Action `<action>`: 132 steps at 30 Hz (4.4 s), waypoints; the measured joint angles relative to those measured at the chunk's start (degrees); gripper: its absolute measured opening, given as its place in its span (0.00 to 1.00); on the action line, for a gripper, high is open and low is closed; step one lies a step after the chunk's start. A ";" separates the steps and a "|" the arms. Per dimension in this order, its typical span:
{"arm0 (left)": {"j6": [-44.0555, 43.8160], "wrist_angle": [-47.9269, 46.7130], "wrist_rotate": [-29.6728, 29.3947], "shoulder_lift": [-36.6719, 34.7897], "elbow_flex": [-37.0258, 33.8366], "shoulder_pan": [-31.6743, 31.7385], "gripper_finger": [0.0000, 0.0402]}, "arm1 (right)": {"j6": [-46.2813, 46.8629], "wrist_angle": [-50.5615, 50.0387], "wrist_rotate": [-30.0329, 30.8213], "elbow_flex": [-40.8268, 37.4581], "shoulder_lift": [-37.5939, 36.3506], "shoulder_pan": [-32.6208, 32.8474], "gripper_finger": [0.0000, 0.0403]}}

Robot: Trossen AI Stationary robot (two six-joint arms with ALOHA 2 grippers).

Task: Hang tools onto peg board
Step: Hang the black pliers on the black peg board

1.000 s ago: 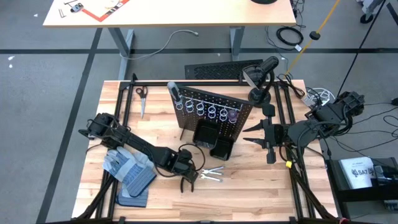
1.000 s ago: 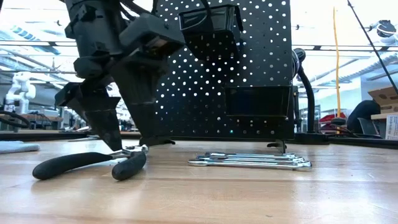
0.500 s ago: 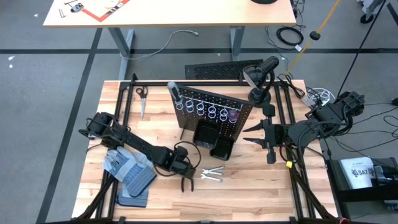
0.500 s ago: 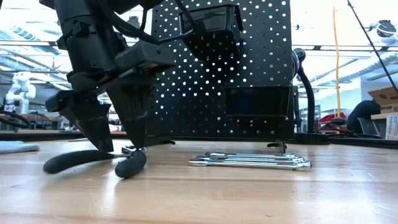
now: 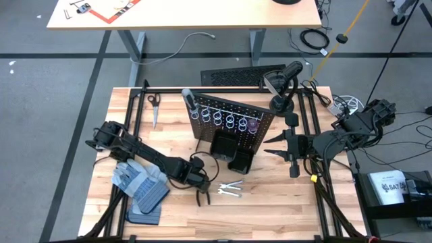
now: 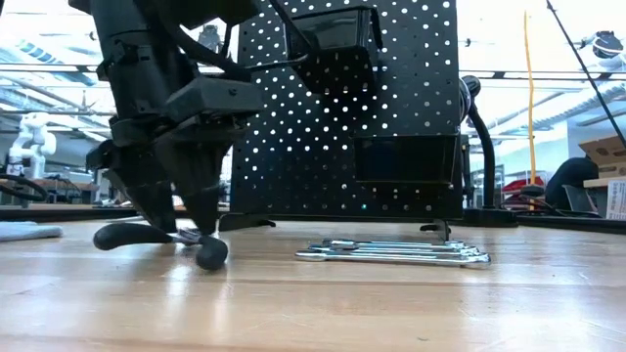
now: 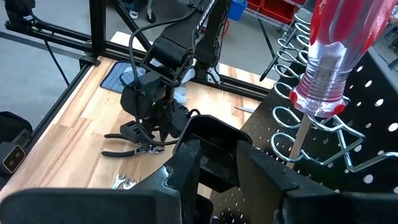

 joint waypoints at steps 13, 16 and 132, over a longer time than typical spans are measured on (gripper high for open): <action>-7.43 1.97 -1.17 0.50 2.11 -0.25 0.71 | -0.45 0.07 0.01 0.00 0.00 0.01 0.25; -7.52 1.91 -0.79 2.02 2.23 -0.43 0.71 | -0.78 0.05 0.01 0.00 0.00 0.00 0.25; -43.33 6.95 5.90 2.17 1.92 -11.34 0.82 | -13.75 2.65 -0.05 0.04 1.14 0.01 0.25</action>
